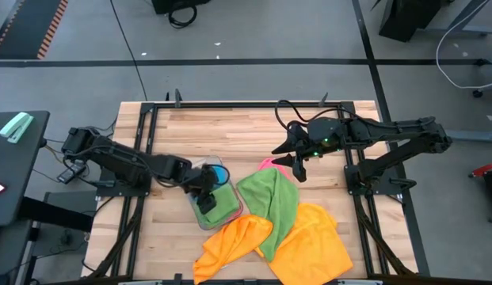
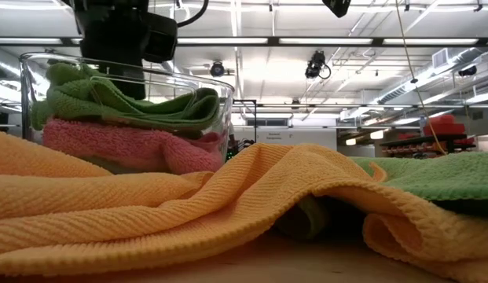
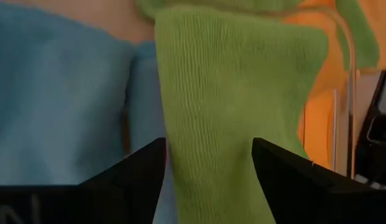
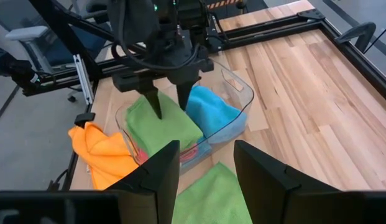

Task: Fold microfiber towels
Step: Put the top green towel into the transparent bin

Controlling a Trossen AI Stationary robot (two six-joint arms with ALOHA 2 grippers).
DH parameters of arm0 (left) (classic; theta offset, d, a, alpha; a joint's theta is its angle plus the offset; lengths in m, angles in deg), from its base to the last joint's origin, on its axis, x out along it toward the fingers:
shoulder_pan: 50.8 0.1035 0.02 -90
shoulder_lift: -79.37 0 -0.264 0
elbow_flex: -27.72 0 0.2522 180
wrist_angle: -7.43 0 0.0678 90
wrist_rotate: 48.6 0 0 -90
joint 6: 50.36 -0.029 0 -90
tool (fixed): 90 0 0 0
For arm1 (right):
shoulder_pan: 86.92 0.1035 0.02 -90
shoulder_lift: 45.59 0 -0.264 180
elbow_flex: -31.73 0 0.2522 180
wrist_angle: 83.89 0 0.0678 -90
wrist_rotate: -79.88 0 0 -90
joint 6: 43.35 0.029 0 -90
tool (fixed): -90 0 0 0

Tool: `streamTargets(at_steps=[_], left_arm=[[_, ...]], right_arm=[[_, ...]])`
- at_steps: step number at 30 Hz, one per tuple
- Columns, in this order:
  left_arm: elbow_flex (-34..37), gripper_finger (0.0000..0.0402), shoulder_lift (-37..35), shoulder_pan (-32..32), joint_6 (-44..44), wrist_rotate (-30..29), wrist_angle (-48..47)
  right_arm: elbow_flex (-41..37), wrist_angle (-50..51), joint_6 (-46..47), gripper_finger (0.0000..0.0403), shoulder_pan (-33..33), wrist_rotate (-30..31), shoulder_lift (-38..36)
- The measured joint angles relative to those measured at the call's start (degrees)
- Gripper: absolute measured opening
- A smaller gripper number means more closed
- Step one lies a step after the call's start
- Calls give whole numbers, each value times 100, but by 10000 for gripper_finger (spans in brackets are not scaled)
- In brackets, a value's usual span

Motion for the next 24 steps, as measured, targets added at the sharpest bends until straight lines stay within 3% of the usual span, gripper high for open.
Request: streamTargets(at_steps=[7, 14, 24], left_arm=[[-2, 246, 201, 160, -187, -171, 604], [-8, 232, 431, 123, -69, 229, 1277], [4, 208, 485, 113, -192, 375, 1195]], right_arm=[[0, -2, 29, 161, 0, 2, 0], [0, -14, 50, 161, 0, 2, -4], [-2, 1, 39, 161, -2, 3, -4]])
